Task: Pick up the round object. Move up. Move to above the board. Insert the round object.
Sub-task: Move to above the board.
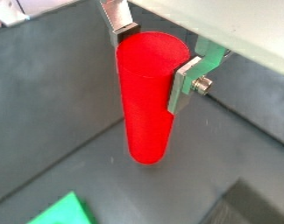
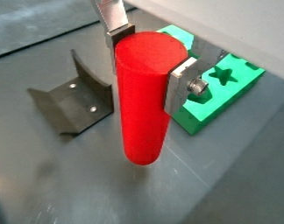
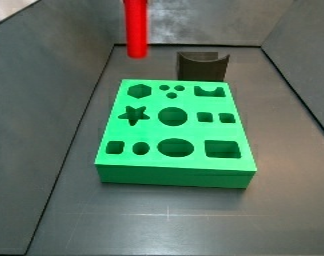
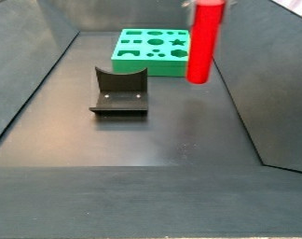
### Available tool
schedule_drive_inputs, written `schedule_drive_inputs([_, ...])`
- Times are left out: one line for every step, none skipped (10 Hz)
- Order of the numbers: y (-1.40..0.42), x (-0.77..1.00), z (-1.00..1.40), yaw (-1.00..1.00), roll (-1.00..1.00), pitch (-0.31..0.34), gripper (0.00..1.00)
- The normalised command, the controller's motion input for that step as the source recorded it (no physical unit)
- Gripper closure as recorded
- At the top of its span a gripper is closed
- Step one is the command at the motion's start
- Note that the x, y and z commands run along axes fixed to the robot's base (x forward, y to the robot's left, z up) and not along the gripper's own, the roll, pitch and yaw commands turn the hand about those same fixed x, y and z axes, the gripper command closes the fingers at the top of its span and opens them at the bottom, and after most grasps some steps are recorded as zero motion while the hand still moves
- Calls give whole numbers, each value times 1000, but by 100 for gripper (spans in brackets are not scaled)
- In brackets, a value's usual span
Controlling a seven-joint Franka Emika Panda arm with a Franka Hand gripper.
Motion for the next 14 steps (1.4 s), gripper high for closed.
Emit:
schedule_drive_inputs([564, -732, 808, 26, -288, -68, 100])
schedule_drive_inputs([266, -528, 595, 6, -214, -47, 100])
schedule_drive_inputs([93, -355, 423, -3, -165, -40, 100])
schedule_drive_inputs([50, -186, 247, -8, -123, -40, 100])
schedule_drive_inputs([-1000, 384, 277, -505, 380, 167, 100])
schedule_drive_inputs([-1000, 396, 269, -487, 384, 187, 100])
schedule_drive_inputs([-1000, 397, 278, -267, 318, 197, 100])
schedule_drive_inputs([-1000, 405, 284, -153, 184, 173, 100])
schedule_drive_inputs([-1000, 419, 281, -39, 89, 157, 100])
schedule_drive_inputs([-1000, 426, 280, -24, 58, 148, 100])
schedule_drive_inputs([-1000, 435, 283, -7, 15, 144, 100])
schedule_drive_inputs([-1000, 445, 287, -5, -4, 131, 100])
schedule_drive_inputs([-1000, 456, 287, 6, -7, 119, 100])
schedule_drive_inputs([-1000, 464, 291, 8, -2, 110, 100])
